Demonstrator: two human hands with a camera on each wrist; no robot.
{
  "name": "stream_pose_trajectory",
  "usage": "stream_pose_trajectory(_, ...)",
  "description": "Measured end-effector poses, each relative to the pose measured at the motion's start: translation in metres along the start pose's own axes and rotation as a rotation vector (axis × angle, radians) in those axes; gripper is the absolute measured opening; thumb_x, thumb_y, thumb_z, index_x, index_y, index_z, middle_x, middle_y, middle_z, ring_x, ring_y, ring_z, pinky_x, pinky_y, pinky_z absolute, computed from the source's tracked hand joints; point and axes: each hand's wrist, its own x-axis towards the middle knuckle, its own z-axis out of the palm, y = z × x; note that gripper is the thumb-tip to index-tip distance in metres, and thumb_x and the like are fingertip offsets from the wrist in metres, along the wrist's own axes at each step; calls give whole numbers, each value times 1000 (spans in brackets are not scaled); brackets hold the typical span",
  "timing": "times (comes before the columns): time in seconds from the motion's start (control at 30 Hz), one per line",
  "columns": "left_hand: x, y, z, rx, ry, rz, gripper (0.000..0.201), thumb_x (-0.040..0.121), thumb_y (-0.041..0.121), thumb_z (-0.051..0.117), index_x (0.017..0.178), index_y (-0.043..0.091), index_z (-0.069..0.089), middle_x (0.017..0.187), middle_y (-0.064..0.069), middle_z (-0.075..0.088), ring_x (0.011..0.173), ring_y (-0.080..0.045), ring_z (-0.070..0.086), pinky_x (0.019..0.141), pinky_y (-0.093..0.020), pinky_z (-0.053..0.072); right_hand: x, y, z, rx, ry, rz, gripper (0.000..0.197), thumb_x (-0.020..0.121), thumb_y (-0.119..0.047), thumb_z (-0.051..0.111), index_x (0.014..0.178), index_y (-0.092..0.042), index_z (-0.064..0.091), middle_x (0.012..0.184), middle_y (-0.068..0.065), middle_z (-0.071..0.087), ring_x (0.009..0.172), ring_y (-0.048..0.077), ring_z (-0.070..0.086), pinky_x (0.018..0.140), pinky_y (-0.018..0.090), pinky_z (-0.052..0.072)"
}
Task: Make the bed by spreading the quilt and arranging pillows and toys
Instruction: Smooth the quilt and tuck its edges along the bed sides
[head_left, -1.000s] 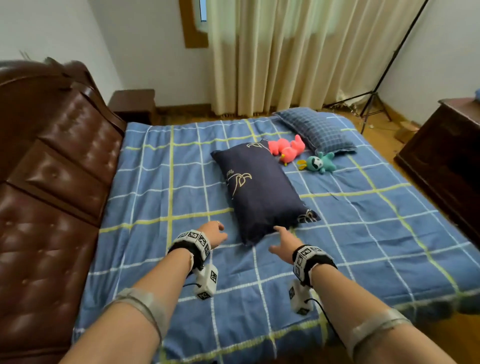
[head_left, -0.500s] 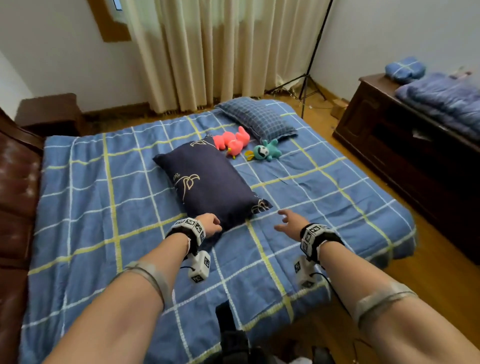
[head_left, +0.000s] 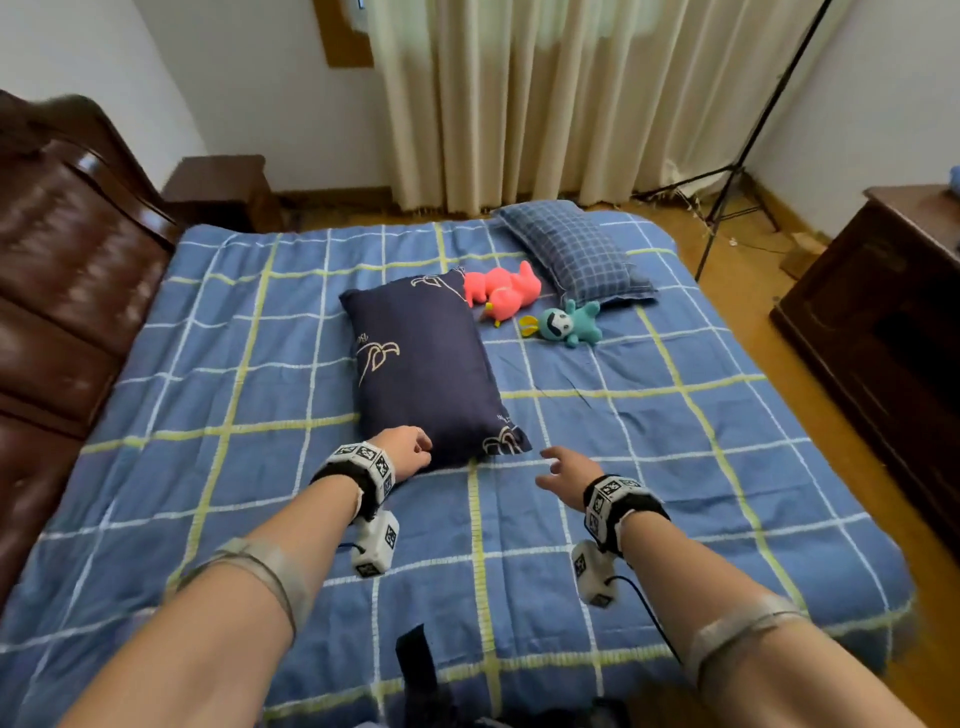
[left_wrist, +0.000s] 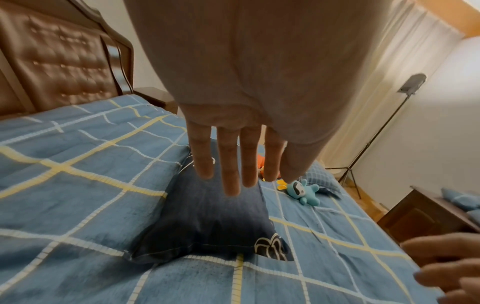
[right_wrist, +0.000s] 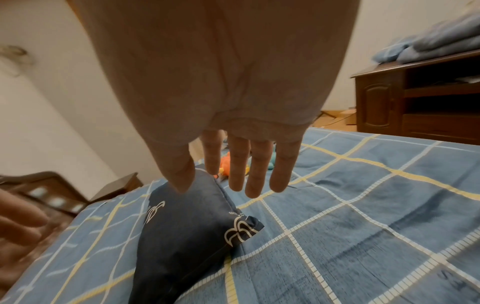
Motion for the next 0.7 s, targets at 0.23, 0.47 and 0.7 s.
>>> stream_pose_trajectory(0.23,-17,25,15,-46,31,-148,28,87,33,60,115,28,65,117,6,68,108,-15,63,96,-30,49,31,11,-31,-88,-107,-123,55,94,-35,61,145,-25,42,140,7,56,123,27,57,102,36,46)
stream_pose_trajectory(0.47,7,22,6,-83,65,-224,28,88,29,62,115,23,65,116,1,68,109,-18,62,95,-29,48,48,19,-39,-109,-182,-99,54,96,-35,58,145,-22,41,134,9,59,119,27,58,99,35,46)
stream_pose_trajectory(0.7,80,9,-25,-185,155,-254,30,88,24,63,117,17,65,118,-4,68,111,-22,62,97,-30,47,93,-15,-49,-127,-163,-77,43,98,-34,54,136,-13,51,129,13,62,115,32,60,98,40,48)
